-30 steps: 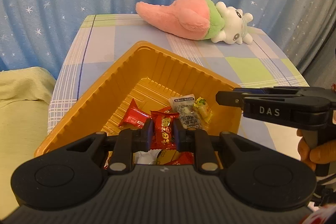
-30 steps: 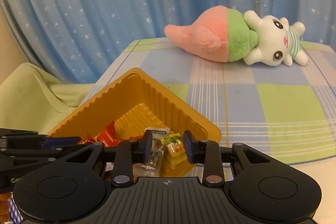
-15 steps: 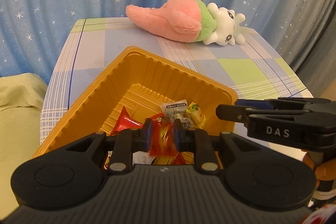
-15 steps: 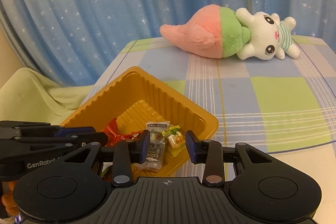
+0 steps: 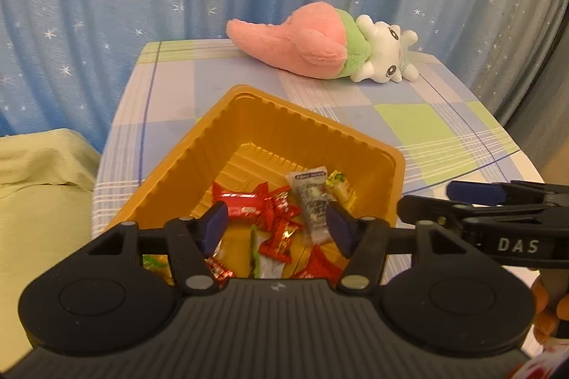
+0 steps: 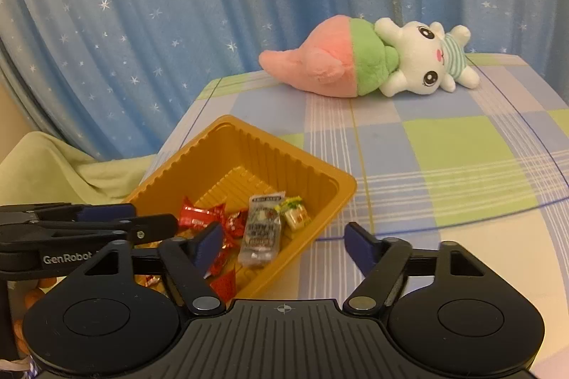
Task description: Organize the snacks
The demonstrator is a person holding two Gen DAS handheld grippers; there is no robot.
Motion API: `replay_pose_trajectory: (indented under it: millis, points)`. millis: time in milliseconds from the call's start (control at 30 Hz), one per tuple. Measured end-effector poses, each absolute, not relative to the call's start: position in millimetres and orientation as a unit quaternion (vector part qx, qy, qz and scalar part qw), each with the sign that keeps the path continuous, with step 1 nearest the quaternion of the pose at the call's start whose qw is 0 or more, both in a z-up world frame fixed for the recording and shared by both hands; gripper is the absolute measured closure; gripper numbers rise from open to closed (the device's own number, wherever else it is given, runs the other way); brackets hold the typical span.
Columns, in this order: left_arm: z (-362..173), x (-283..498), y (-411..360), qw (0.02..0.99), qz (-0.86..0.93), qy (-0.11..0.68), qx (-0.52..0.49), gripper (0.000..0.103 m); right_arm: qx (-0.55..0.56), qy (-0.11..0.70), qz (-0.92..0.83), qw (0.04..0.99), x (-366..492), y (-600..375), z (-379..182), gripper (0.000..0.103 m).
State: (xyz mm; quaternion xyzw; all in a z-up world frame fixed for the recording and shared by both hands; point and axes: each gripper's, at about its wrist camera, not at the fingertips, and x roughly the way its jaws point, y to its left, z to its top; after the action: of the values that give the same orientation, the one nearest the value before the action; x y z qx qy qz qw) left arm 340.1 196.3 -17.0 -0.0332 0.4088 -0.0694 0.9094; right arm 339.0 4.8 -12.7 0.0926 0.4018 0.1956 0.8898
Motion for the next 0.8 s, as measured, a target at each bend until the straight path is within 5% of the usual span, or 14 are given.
replay_pose_trajectory:
  millis: [133,800]
  points:
    - [-10.7,322.3,202.8,0.907,-0.057,0.416,-0.044,0.030,0.095,0.403,0.189,0.890,319.5,3.6,-9.5,0.016]
    - [14.9,206.1,180.2,0.904,-0.025,0.425,-0.042,0.025,0.097,0.414,0.205,0.882,223.8,-26.4,10.8,0.010]
